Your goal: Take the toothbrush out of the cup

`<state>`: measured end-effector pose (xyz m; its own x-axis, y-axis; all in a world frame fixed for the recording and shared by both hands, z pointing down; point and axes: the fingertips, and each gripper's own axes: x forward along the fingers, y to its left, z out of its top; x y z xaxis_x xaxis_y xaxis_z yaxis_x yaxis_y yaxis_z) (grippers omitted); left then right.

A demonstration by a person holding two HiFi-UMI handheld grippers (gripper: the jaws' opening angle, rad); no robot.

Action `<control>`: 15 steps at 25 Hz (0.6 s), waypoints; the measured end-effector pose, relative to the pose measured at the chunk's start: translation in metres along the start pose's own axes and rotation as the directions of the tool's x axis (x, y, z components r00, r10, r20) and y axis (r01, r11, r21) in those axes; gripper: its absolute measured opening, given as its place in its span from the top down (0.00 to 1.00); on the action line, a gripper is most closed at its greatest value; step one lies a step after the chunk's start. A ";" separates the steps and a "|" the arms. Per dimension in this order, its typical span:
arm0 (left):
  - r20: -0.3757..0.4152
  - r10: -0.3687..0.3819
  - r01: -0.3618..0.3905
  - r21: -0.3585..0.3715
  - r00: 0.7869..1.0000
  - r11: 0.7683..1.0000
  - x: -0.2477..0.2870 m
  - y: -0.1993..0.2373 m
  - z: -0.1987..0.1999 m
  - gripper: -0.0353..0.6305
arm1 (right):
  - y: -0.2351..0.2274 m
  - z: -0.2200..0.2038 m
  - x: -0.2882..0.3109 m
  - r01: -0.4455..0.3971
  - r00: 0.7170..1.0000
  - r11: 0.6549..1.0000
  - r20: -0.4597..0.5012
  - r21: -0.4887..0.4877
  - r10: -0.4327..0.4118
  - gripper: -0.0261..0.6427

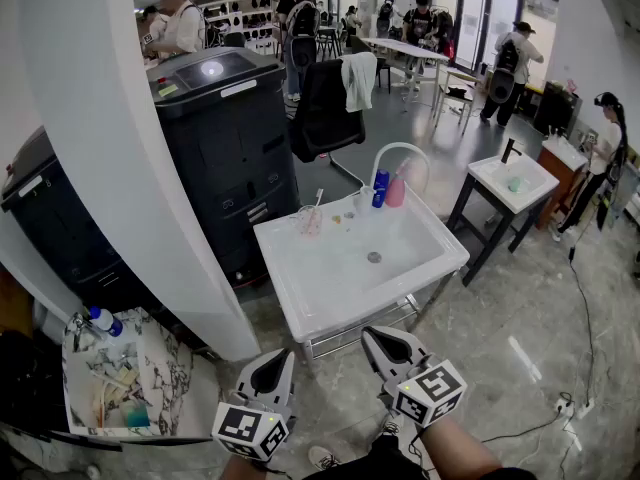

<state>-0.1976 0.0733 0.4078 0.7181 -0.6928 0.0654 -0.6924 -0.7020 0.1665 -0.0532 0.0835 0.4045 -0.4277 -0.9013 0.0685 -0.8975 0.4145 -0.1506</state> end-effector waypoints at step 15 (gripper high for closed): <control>0.012 0.006 -0.006 0.015 1.000 1.000 -0.008 -0.006 0.002 0.92 | 0.004 0.004 -0.007 0.005 1.000 1.000 0.026 0.006 -0.005 0.94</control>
<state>-0.1998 0.0829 0.4040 0.7132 -0.6988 0.0549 -0.6977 -0.7002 0.1515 -0.0536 0.0912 0.3992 -0.4204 -0.9063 0.0433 -0.8988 0.4095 -0.1563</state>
